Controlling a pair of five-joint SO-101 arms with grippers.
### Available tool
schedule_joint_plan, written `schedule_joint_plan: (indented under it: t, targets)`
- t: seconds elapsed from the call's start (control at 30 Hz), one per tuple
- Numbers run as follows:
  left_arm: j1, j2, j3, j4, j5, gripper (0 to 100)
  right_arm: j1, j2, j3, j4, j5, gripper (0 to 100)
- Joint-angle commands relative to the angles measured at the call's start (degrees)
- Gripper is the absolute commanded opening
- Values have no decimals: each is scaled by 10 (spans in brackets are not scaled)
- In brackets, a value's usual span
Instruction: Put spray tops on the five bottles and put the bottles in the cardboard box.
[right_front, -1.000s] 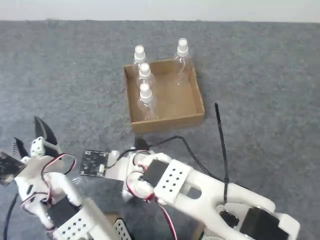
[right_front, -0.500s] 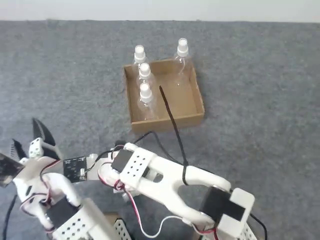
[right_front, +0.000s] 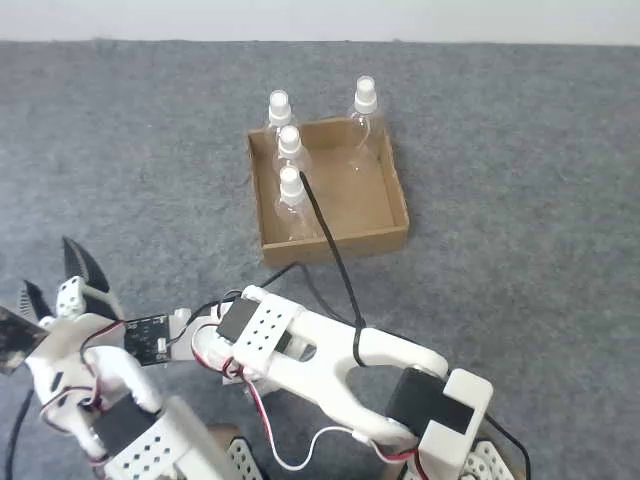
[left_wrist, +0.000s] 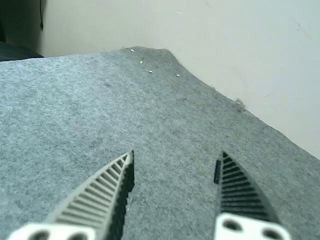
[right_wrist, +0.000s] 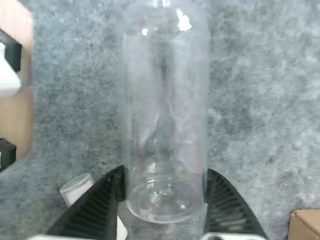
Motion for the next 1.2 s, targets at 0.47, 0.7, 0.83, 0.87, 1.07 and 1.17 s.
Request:
schedule_joint_plan:
  t: [0.47,0.7,0.83,0.87,1.07,1.17]
  targets:
    - [4,-8,-16,-19,6,246,47,-89,-30,133,5,52]
    - [4,-8,-16,-19,6,246,85,-91,-30,166,4,52]
    - [4,-8,-15,-19,6,246,113,-112,-30,174,4,52]
    - [4,-8,-15,-19,6,246,119,-123,-30,185,4,52]
    - [4,-8,-15,-19,6,246,144,-183,-30,262,4,52]
    - [4,-8,-15,-19,6,246,153,-203,-30,282,4,52]
